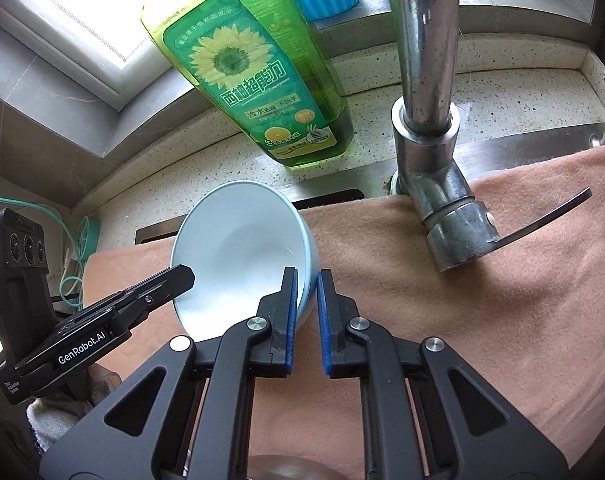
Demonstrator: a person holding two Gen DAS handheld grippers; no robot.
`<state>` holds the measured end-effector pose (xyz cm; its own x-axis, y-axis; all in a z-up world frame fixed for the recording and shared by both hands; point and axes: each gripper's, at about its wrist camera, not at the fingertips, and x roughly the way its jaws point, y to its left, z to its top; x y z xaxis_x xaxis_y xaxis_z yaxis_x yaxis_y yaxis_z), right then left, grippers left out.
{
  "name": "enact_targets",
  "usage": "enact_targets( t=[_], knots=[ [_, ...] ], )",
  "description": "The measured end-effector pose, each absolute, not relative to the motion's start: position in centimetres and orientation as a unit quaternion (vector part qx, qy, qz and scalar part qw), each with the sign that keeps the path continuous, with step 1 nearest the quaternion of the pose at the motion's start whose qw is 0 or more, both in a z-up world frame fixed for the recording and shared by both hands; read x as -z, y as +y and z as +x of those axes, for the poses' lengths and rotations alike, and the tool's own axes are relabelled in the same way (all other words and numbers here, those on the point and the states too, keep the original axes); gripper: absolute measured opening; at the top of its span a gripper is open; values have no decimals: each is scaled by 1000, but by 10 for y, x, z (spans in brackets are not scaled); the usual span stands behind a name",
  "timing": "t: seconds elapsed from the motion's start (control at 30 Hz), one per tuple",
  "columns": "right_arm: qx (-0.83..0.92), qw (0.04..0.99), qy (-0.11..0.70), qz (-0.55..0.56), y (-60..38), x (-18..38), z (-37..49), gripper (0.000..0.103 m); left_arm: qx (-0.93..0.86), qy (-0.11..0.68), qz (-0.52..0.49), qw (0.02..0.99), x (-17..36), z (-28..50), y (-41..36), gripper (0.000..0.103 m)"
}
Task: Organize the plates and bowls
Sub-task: 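Lift the white ceramic bowl and lower it into the red steel bowl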
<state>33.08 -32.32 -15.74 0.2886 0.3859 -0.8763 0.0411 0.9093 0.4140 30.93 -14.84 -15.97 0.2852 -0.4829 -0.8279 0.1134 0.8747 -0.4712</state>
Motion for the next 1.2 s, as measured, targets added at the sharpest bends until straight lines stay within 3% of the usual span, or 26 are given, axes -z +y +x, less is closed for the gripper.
enact_targets(
  t=[0.57, 1.2],
  knots=[
    [-125, 799, 561, 179, -331, 107, 295, 10, 214, 537, -157, 801, 113, 269, -150, 10],
    [-126, 816, 533, 184, -343, 57, 192, 10, 254, 523, -137, 802, 79, 187, -159, 10]
  ],
)
